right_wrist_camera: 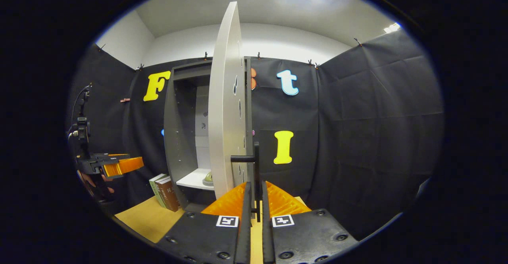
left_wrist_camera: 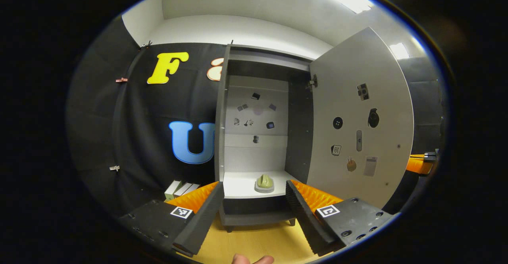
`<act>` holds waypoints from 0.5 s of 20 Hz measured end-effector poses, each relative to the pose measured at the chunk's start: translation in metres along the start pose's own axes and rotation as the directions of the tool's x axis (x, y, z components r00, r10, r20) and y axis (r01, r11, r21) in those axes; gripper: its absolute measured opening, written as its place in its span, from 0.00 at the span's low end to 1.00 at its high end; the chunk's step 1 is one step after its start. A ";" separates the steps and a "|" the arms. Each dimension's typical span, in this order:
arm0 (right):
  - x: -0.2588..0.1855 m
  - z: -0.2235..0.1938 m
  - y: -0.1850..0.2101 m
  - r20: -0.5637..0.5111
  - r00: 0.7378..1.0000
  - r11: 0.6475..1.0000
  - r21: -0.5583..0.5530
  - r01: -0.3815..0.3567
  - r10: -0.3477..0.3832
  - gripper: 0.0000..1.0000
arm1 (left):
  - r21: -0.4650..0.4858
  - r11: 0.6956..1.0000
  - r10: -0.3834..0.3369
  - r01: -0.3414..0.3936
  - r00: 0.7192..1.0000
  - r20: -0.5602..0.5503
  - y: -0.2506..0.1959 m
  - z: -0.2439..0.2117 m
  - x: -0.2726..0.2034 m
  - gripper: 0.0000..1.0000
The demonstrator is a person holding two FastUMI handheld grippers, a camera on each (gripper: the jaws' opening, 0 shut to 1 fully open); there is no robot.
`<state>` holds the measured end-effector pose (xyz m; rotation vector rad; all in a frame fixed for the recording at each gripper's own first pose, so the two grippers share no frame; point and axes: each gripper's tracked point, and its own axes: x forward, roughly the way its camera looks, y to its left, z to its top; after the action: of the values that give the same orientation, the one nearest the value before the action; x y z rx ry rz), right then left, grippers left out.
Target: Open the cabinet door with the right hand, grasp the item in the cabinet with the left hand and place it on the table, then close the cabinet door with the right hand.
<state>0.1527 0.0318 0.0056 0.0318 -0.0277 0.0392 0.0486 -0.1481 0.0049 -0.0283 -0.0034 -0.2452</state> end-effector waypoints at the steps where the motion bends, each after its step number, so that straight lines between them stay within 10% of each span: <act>1: -0.003 0.001 -0.006 -0.003 1.000 1.000 -0.013 0.009 -0.009 0.18 | 0.003 1.000 -0.013 0.013 1.000 -0.001 -0.007 -0.002 0.007 0.98; 5: -0.004 -0.002 -0.025 -0.012 0.994 0.994 0.001 0.110 -0.110 0.34 | 0.018 0.997 -0.069 0.069 0.998 0.008 -0.037 -0.005 0.038 0.98; 8: -0.013 -0.006 -0.042 -0.023 0.979 0.980 0.013 0.201 -0.201 0.96 | 0.026 0.994 -0.107 0.107 0.994 0.003 -0.056 -0.013 0.066 0.98; 10: -0.013 -0.006 -0.049 -0.009 0.973 0.973 0.015 0.229 -0.229 0.96 | 0.036 0.993 -0.108 0.109 0.994 -0.011 -0.062 -0.021 0.087 0.98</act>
<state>0.1420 -0.0170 -0.0021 0.0501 -0.0163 -0.1915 0.1180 -0.2295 -0.0141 0.0095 -0.0003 -0.3538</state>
